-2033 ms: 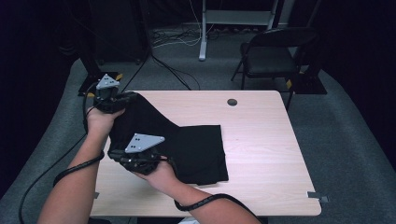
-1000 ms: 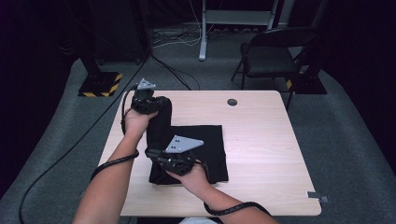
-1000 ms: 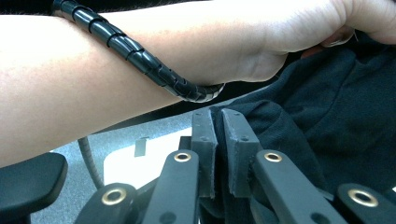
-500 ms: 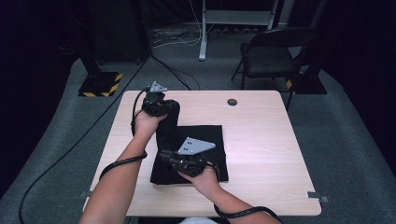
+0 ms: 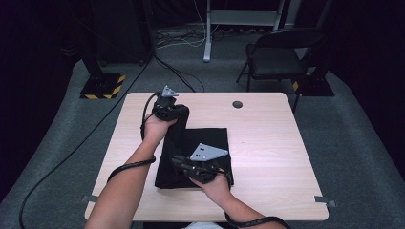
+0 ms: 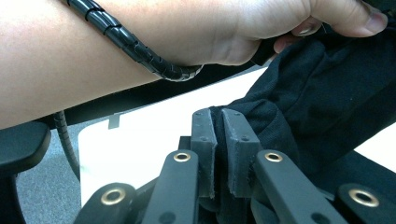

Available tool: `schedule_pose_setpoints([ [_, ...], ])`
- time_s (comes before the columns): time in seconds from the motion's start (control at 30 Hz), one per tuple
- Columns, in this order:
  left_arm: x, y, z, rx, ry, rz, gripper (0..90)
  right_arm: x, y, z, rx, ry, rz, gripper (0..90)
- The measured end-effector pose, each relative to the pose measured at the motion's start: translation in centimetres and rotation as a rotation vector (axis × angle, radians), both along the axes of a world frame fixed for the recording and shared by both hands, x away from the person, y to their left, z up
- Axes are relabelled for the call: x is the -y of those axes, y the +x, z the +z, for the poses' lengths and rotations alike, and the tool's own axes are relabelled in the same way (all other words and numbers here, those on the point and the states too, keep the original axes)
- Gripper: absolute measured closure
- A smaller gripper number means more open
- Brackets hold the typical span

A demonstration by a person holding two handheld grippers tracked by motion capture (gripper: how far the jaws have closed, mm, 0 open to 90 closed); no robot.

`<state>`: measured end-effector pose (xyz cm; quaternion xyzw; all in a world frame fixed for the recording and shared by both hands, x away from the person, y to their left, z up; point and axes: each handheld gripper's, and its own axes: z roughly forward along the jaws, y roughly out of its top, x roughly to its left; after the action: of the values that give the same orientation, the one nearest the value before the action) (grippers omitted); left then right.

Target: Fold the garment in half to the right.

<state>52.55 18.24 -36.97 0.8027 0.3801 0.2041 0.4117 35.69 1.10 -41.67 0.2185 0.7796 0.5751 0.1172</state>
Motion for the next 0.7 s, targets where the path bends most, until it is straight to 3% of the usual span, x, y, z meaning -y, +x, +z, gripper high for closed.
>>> schedule_pose_setpoints([
  [0.7, 1.7, 0.3, -1.1, -0.024, 0.016, -0.025, 78.4, 2.2, -0.2, -0.7, -0.026, -0.028, -0.034, 83.3],
])
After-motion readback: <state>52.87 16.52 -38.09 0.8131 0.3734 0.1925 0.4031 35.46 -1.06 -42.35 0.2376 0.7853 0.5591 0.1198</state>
